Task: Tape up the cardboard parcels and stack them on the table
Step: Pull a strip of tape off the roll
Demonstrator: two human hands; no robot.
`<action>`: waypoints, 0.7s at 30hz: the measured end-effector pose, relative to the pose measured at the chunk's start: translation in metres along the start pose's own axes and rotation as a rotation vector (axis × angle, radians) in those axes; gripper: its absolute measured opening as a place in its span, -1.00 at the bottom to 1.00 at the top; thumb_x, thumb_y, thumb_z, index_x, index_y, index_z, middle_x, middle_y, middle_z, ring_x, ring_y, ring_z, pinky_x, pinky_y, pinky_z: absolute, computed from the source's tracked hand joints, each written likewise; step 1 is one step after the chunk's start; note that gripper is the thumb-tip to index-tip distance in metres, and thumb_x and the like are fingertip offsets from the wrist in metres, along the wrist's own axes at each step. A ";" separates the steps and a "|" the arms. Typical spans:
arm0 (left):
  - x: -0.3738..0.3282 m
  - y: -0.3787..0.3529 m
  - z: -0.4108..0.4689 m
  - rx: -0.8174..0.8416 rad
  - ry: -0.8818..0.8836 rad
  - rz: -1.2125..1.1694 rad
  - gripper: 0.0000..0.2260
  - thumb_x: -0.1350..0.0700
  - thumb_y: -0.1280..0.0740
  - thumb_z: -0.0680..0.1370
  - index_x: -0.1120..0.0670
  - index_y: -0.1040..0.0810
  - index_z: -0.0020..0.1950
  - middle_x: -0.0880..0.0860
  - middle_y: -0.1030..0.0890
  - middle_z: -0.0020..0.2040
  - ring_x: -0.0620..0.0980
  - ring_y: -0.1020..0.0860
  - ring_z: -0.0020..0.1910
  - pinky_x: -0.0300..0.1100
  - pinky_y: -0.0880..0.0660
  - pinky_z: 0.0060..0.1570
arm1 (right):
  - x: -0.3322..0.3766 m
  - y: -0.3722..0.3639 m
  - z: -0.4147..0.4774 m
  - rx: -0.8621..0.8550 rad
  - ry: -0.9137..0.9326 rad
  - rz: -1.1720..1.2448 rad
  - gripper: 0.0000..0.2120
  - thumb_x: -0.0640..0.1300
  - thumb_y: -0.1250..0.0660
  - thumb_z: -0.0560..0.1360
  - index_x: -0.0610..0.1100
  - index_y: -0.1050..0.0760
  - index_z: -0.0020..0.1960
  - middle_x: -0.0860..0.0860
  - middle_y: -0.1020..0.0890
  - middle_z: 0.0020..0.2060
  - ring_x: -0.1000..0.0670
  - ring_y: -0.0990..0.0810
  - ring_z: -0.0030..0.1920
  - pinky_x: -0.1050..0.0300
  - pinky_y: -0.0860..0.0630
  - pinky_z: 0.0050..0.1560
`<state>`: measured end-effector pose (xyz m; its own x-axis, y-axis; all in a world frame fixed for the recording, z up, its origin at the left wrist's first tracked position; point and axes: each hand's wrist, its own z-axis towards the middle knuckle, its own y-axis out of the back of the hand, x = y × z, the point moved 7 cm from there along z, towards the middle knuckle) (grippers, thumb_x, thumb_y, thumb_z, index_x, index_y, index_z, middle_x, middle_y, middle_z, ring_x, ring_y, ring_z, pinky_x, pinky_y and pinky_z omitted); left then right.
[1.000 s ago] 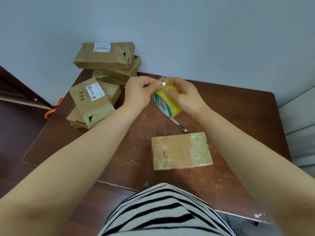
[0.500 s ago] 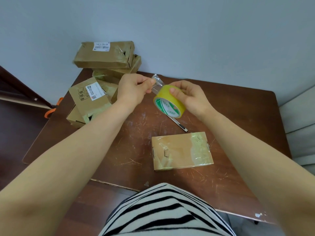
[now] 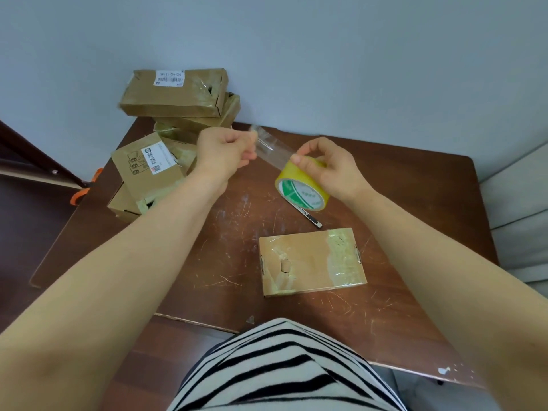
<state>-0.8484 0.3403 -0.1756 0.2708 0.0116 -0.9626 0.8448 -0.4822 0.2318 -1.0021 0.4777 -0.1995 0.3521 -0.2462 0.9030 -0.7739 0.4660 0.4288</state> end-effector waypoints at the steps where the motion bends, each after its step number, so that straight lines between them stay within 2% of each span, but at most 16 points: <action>1: 0.001 0.004 0.002 -0.019 0.010 -0.008 -0.88 0.12 -0.39 0.54 0.12 -0.60 -0.18 0.04 -0.62 -0.27 -0.13 -0.61 -0.30 -0.31 -0.59 -0.20 | -0.002 0.003 0.000 -0.009 -0.001 0.055 -0.87 0.11 -0.38 0.47 0.10 -0.48 -0.15 0.11 -0.56 -0.32 0.26 -0.52 -0.37 0.37 -0.45 -0.33; 3: 0.006 0.009 0.001 -0.026 0.036 -0.004 -0.89 0.12 -0.39 0.53 0.11 -0.60 -0.17 0.04 -0.62 -0.25 -0.12 -0.62 -0.27 -0.29 -0.60 -0.17 | -0.006 0.007 0.000 -0.010 -0.003 0.058 -0.88 0.09 -0.34 0.51 0.08 -0.48 -0.14 0.09 -0.57 -0.29 0.24 -0.52 -0.34 0.33 -0.45 -0.26; 5: 0.014 0.009 -0.001 -0.032 0.072 -0.025 -0.90 0.11 -0.40 0.53 0.10 -0.59 -0.18 0.05 -0.63 -0.25 -0.11 -0.63 -0.25 -0.28 -0.60 -0.16 | -0.012 0.009 0.001 -0.002 -0.007 -0.097 -0.86 0.13 -0.29 0.53 0.09 -0.44 -0.13 0.15 -0.55 -0.25 0.18 -0.51 -0.23 0.18 -0.45 -0.13; 7: 0.019 0.005 -0.002 -0.031 0.089 -0.030 -0.91 0.11 -0.40 0.53 0.10 -0.60 -0.15 0.06 -0.63 -0.24 -0.08 -0.64 -0.21 -0.26 -0.60 -0.13 | -0.019 0.011 0.002 0.003 -0.037 -0.261 -0.80 0.20 -0.27 0.51 0.09 -0.42 -0.12 0.20 -0.52 -0.27 0.16 -0.49 -0.21 0.10 -0.44 -0.10; 10: 0.024 0.003 0.000 -0.043 0.109 -0.034 -0.89 0.10 -0.40 0.53 0.13 -0.61 -0.08 0.07 -0.64 -0.23 -0.07 -0.65 -0.19 -0.25 -0.60 -0.12 | -0.024 0.018 0.004 -0.009 -0.066 -0.168 -0.80 0.17 -0.30 0.50 0.08 -0.42 -0.18 0.16 -0.53 -0.28 0.16 -0.50 -0.26 0.11 -0.46 -0.14; 12: 0.026 0.005 0.002 -0.074 0.137 -0.062 -0.87 0.10 -0.40 0.53 0.16 -0.61 -0.04 0.05 -0.64 -0.22 -0.11 -0.64 -0.23 -0.28 -0.60 -0.17 | -0.027 0.022 0.004 -0.002 -0.072 -0.057 -0.81 0.10 -0.31 0.52 0.04 -0.44 -0.19 0.09 -0.53 -0.28 0.18 -0.47 -0.31 0.21 -0.43 -0.20; 14: 0.028 0.003 0.002 -0.081 0.170 -0.099 -0.87 0.10 -0.40 0.53 0.16 -0.61 -0.05 0.04 -0.64 -0.21 -0.13 -0.64 -0.25 -0.31 -0.59 -0.21 | -0.033 0.025 0.005 -0.005 -0.085 0.015 -0.80 0.06 -0.32 0.53 -0.03 -0.46 -0.18 0.02 -0.53 -0.28 0.11 -0.45 -0.30 0.20 -0.41 -0.21; 18: 0.035 -0.002 0.001 -0.094 0.208 -0.132 -0.89 0.10 -0.41 0.52 0.13 -0.60 -0.08 0.05 -0.64 -0.18 -0.10 -0.64 -0.21 -0.27 -0.60 -0.15 | -0.048 0.035 0.014 -0.021 -0.094 -0.288 -0.75 0.15 -0.30 0.51 0.03 -0.42 -0.24 0.16 -0.49 -0.32 0.06 -0.48 -0.21 0.08 -0.43 -0.10; 21: 0.040 0.001 0.001 -0.125 0.236 -0.147 -0.88 0.10 -0.41 0.52 0.15 -0.60 -0.04 0.04 -0.64 -0.18 -0.12 -0.64 -0.21 -0.27 -0.60 -0.14 | -0.055 0.041 0.020 0.010 -0.087 -0.234 -0.71 0.18 -0.31 0.49 0.03 -0.45 -0.30 0.13 -0.52 -0.34 0.01 -0.52 -0.17 -0.02 -0.48 -0.04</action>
<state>-0.8375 0.3393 -0.2141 0.2290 0.2831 -0.9314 0.9291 -0.3490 0.1224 -1.0635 0.4927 -0.2320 0.4758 -0.4188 0.7735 -0.6821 0.3795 0.6251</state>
